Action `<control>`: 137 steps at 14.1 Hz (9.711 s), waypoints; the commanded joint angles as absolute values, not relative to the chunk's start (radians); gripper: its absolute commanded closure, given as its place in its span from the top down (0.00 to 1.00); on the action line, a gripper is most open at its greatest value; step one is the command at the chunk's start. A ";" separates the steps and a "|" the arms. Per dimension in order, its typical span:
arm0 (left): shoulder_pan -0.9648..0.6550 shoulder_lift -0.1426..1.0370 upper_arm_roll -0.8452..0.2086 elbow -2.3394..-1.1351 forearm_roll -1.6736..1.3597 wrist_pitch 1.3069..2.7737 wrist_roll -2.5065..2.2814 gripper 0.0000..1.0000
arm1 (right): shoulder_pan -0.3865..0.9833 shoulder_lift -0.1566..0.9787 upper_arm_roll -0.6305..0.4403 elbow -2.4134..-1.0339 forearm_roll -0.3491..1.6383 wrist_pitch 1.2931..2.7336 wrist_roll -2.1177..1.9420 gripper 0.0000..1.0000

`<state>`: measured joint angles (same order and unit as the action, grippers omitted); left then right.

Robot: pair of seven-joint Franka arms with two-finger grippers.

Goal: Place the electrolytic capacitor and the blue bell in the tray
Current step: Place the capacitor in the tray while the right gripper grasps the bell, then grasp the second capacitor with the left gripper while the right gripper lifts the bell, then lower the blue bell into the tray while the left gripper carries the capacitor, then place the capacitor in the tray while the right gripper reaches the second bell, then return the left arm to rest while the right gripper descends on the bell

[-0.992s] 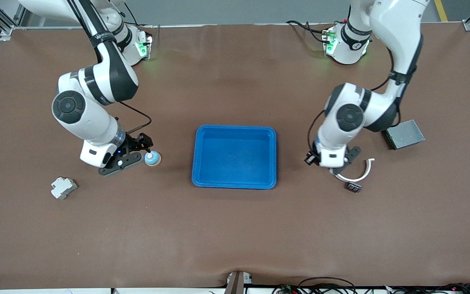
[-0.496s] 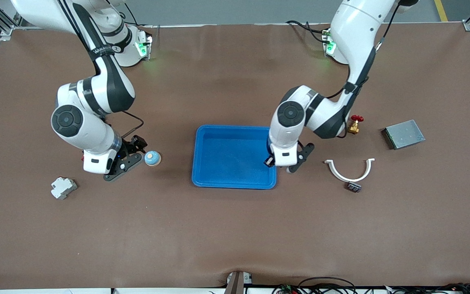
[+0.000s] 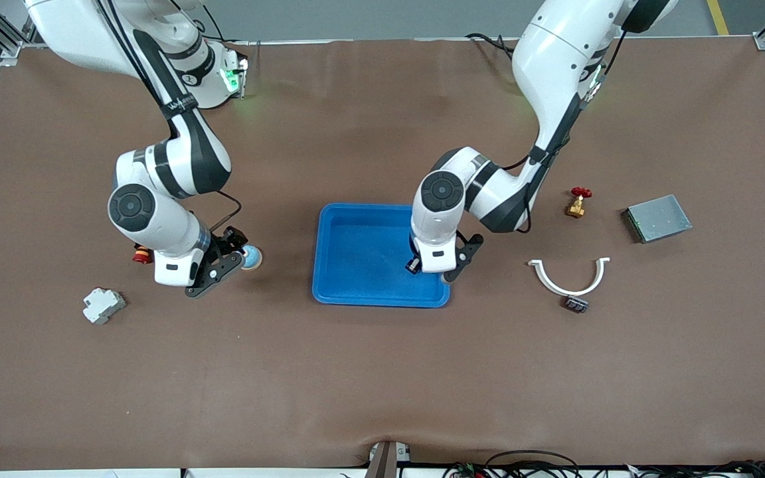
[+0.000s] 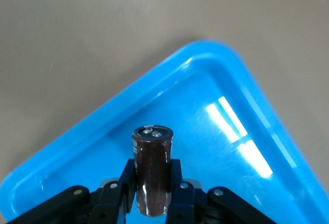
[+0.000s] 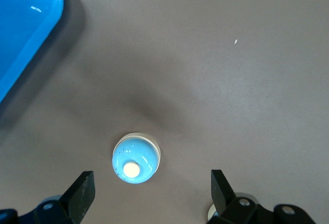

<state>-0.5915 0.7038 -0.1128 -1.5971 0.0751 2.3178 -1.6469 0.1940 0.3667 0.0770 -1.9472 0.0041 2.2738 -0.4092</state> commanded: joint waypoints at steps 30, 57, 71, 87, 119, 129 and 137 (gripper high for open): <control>-0.273 0.561 -0.094 -1.555 0.054 2.049 -1.401 1.00 | 0.223 0.362 0.077 -2.123 -0.047 2.471 -0.279 1.00; -0.018 0.707 -0.106 -1.635 0.112 2.286 -1.167 0.53 | 0.212 0.477 0.078 -2.123 -0.051 2.566 -0.282 0.36; -0.032 0.726 -0.106 -1.631 0.109 2.310 -1.160 0.00 | 0.423 0.411 0.089 -1.936 -0.035 2.241 0.292 0.21; -0.245 0.663 -0.144 -1.543 0.086 2.298 -1.521 0.00 | 0.603 0.578 0.090 -1.829 -0.031 2.465 0.815 0.21; -0.540 0.815 -0.143 -1.466 0.049 2.299 -1.738 0.18 | 0.309 0.385 0.078 -1.592 -0.049 1.790 0.017 1.00; -0.439 0.657 -0.135 -1.390 0.058 2.038 -1.617 1.00 | 0.066 0.328 0.080 -1.816 -0.049 2.027 -0.443 1.00; -0.198 0.447 -0.133 -1.394 0.052 1.879 -1.041 1.00 | -0.024 0.316 0.080 -2.075 -0.048 2.376 -0.610 1.00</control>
